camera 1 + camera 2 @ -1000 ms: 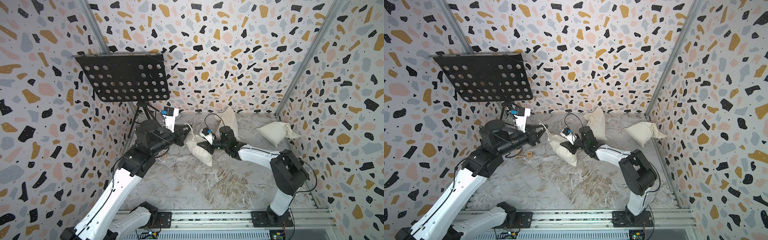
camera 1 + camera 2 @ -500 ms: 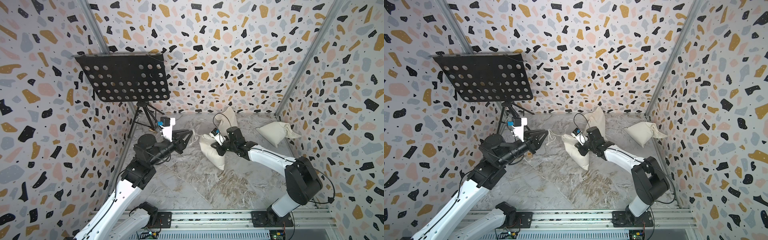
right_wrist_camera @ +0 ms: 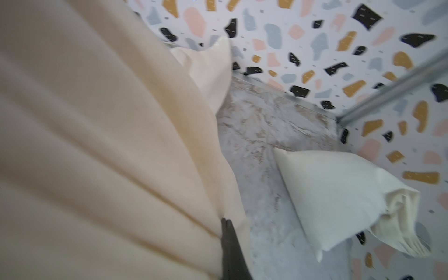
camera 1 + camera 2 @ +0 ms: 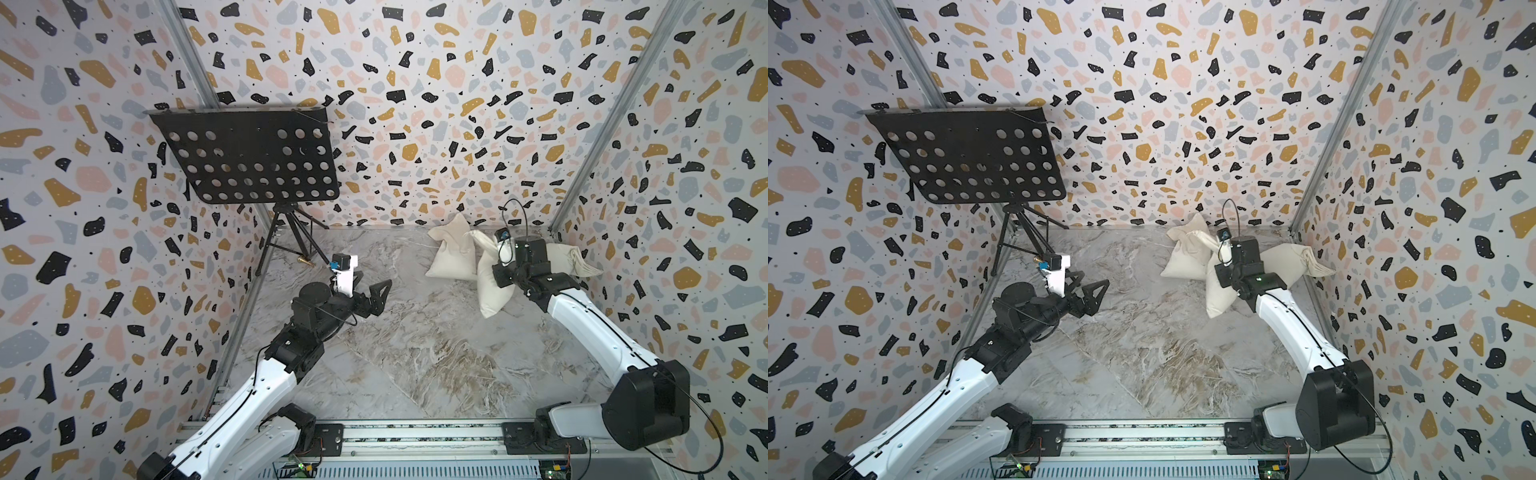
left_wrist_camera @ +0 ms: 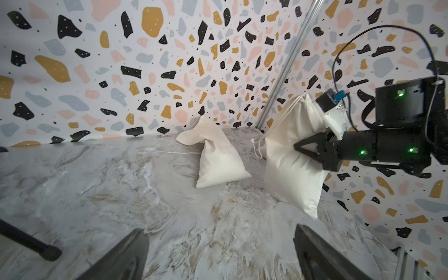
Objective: Close the soil bag
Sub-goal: Place the soil bag at the center of the board.
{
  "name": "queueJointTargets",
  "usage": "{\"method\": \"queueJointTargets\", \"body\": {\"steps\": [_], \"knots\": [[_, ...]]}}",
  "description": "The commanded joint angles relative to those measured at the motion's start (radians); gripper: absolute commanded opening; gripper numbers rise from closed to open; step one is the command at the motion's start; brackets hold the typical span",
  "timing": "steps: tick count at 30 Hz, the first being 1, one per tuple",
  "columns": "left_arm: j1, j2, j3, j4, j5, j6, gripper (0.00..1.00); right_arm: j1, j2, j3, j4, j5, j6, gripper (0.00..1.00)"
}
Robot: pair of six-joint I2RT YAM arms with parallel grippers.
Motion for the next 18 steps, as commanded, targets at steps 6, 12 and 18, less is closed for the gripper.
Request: {"method": "queueJointTargets", "body": {"steps": [6,12,18], "knots": [[0.008,0.021,-0.021,-0.022,-0.127,0.075,1.00,-0.197,0.225,0.050,0.120,0.090,0.109,0.15],[0.015,0.007,-0.042,-0.021,-0.181,0.085,1.00,-0.213,0.262,0.117,-0.021,0.062,0.157,0.51],[0.027,0.001,-0.047,-0.024,-0.197,0.086,1.00,-0.108,0.091,0.215,-0.178,0.137,0.166,0.74]]}}
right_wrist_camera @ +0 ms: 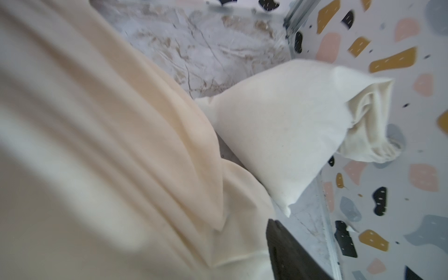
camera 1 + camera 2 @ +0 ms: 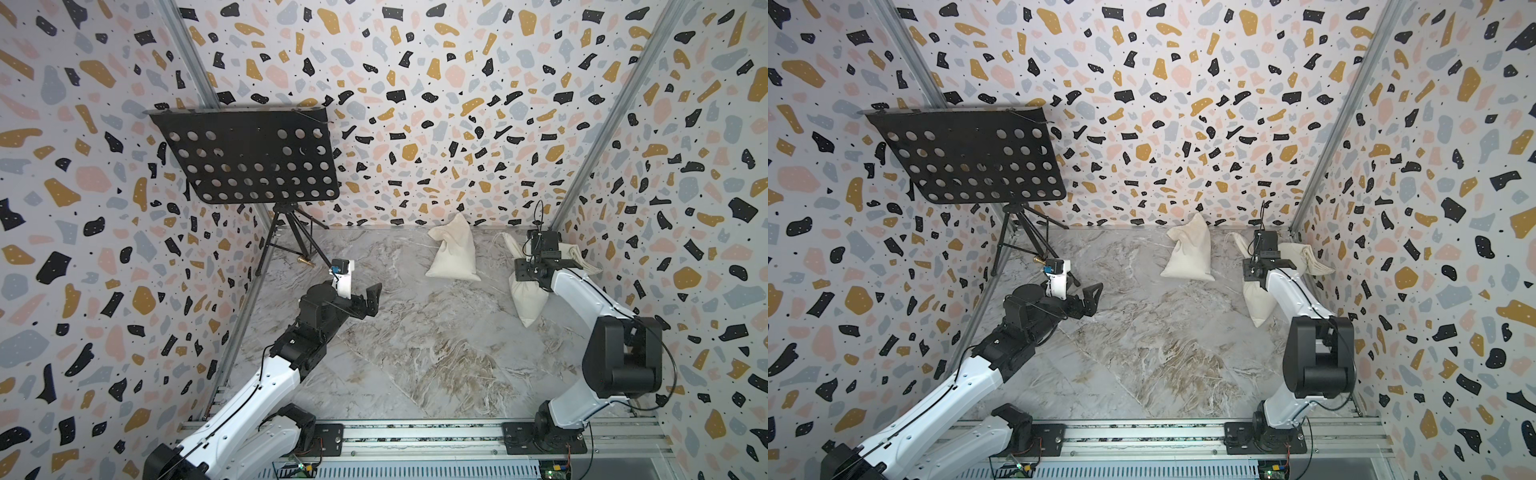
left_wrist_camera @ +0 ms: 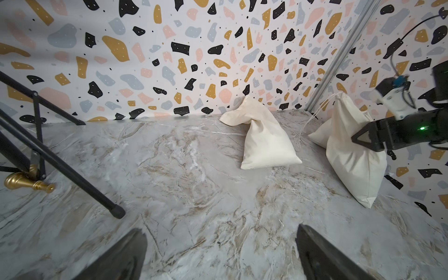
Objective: Close the soil bag
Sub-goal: Place the soil bag at the center of the board, then move the soil bag to the center of the board.
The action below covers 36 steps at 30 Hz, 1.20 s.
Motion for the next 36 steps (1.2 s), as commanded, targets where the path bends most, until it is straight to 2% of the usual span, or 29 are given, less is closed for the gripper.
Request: {"method": "queueJointTargets", "body": {"steps": [1,4,10,13,22,24,25,27,29,32,36], "knots": [[0.010,-0.022,-0.013,0.023,-0.029,0.019,1.00,0.080,-0.112,0.102,-0.086,0.038,0.013,0.75],[0.014,-0.032,-0.017,0.021,-0.040,0.024,1.00,0.159,-0.096,0.120,-0.019,-0.090,-0.009,0.79],[0.017,-0.032,-0.022,0.002,-0.054,0.030,1.00,0.291,0.187,0.292,0.006,-0.134,-0.039,0.86],[0.020,-0.021,-0.023,0.008,-0.053,0.031,1.00,0.322,0.329,0.395,0.028,-0.156,-0.045,0.87],[0.023,0.020,-0.024,0.029,-0.033,0.028,1.00,0.344,0.748,0.761,-0.105,-0.178,-0.043,0.84],[0.026,0.022,-0.025,0.028,-0.034,0.028,1.00,0.346,0.797,0.789,-0.124,-0.176,-0.042,0.77],[0.026,0.021,-0.025,0.027,-0.036,0.029,1.00,0.347,0.807,0.783,-0.125,-0.179,-0.043,0.70],[0.026,0.022,-0.027,0.026,-0.039,0.028,1.00,0.356,0.798,0.749,-0.122,-0.212,-0.059,0.44],[0.028,0.021,-0.027,0.025,-0.039,0.029,1.00,0.371,0.759,0.686,-0.113,-0.266,-0.082,0.31],[0.030,0.019,-0.027,0.022,-0.040,0.030,1.00,0.400,0.670,0.548,-0.095,-0.388,-0.122,0.23],[0.031,0.000,-0.031,0.009,-0.066,0.037,1.00,0.461,0.496,0.309,-0.060,-0.477,-0.137,0.23]]}}
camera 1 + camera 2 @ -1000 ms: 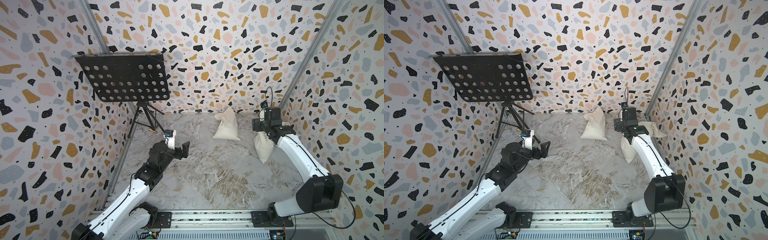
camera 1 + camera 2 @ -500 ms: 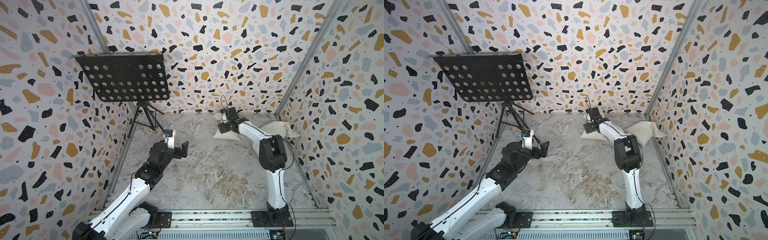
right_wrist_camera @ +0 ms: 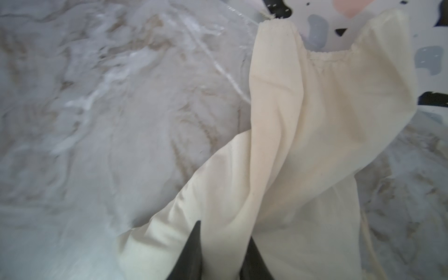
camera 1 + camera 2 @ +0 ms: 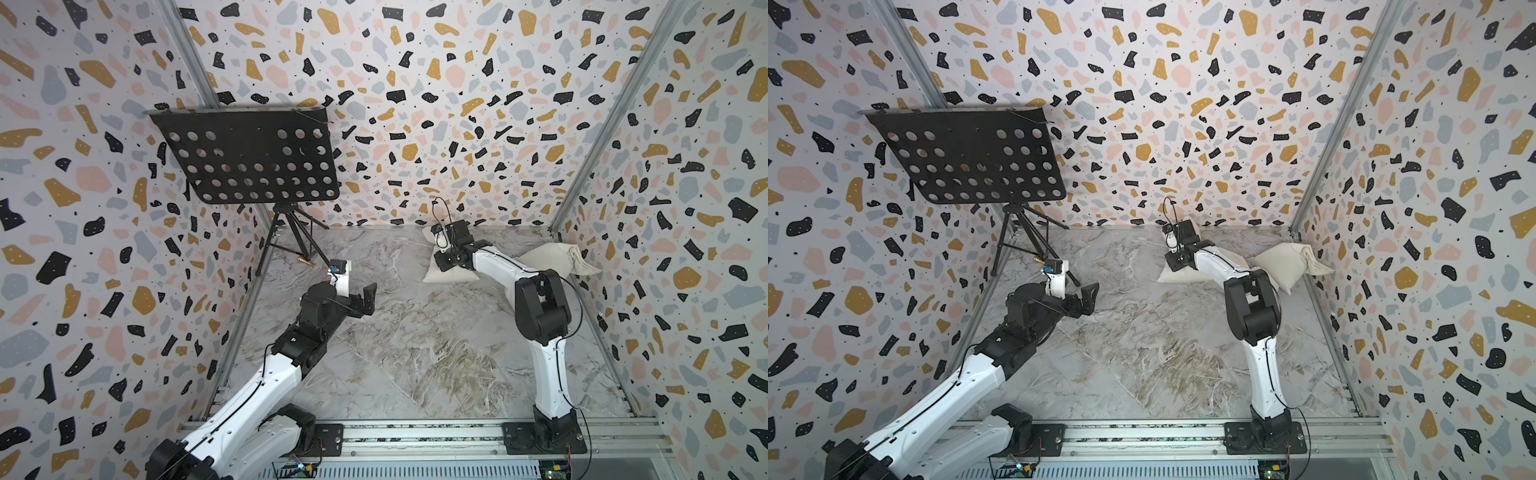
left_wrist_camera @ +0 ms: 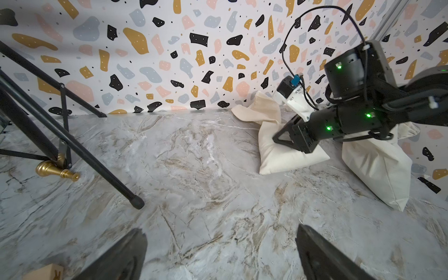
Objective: Close the soil bag
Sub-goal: Move the soil bag to the center of the board, then pick up the soil bag from the center of the board.
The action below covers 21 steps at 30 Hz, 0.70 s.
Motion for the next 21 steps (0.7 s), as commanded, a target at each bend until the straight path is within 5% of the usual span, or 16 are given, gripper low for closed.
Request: {"method": "queueJointTargets", "body": {"steps": [1,7,11,16,21], "knots": [[0.008,-0.027,-0.023,0.008,-0.032,0.021,1.00,0.089,-0.133,-0.192,-0.099,-0.168,-0.014,0.25],[0.017,-0.030,-0.030,-0.011,-0.090,0.010,1.00,0.189,-0.424,-0.503,-0.086,-0.152,0.094,0.29],[0.023,0.003,-0.022,-0.018,-0.092,-0.023,1.00,0.219,-0.589,-0.616,-0.111,-0.124,0.131,0.49],[0.029,0.068,-0.004,-0.028,-0.055,-0.075,1.00,0.219,-0.680,-0.564,-0.091,-0.130,0.115,0.72],[0.036,0.113,0.010,-0.046,-0.032,-0.097,1.00,0.217,-0.544,-0.414,-0.119,-0.073,0.019,0.86]]}}
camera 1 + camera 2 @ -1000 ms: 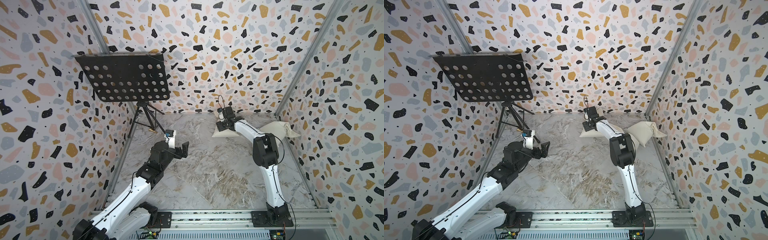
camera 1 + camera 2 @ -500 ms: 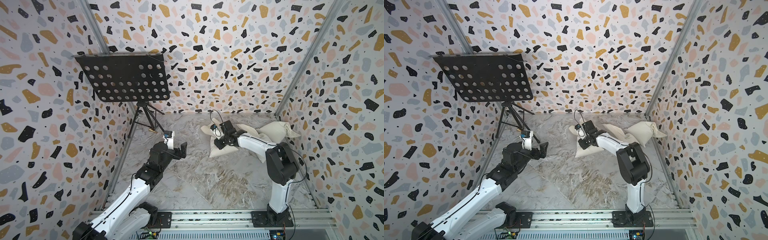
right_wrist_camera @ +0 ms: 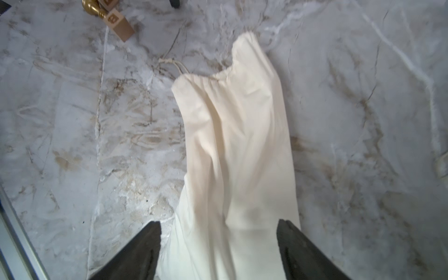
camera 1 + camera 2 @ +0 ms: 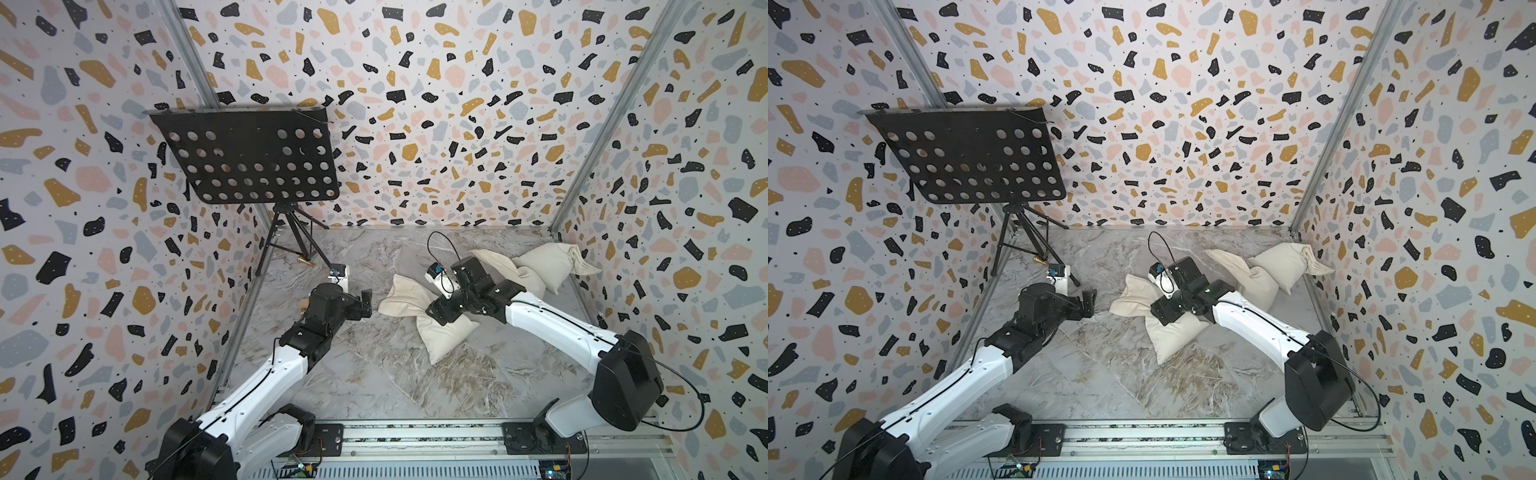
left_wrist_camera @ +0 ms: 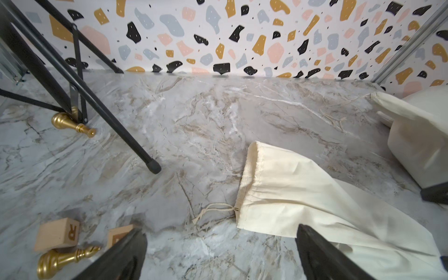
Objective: Close the soil bag
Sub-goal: Pick up the soil bag from the center of the board.
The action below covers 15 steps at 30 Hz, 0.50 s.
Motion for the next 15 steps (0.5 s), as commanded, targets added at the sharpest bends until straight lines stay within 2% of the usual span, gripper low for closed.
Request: {"method": "queueJointTargets", "body": {"steps": [1,4,10,13,15], "knots": [[0.011,0.008,0.025,0.011,0.022,-0.030,1.00,-0.004,0.109,0.103,-0.025,0.035,-0.075,0.89],[0.029,0.002,0.013,0.014,0.032,-0.037,1.00,-0.011,0.262,0.244,-0.061,0.035,-0.084,0.92],[0.057,-0.024,-0.005,0.019,0.044,-0.037,1.00,-0.022,0.554,0.511,-0.096,0.013,-0.092,0.92],[0.058,-0.024,-0.004,0.016,0.043,-0.023,1.00,-0.029,0.689,0.651,-0.151,-0.009,-0.094,0.85],[0.060,-0.022,-0.004,0.022,0.045,-0.017,1.00,-0.031,0.733,0.689,-0.165,-0.042,-0.108,0.75]]}}
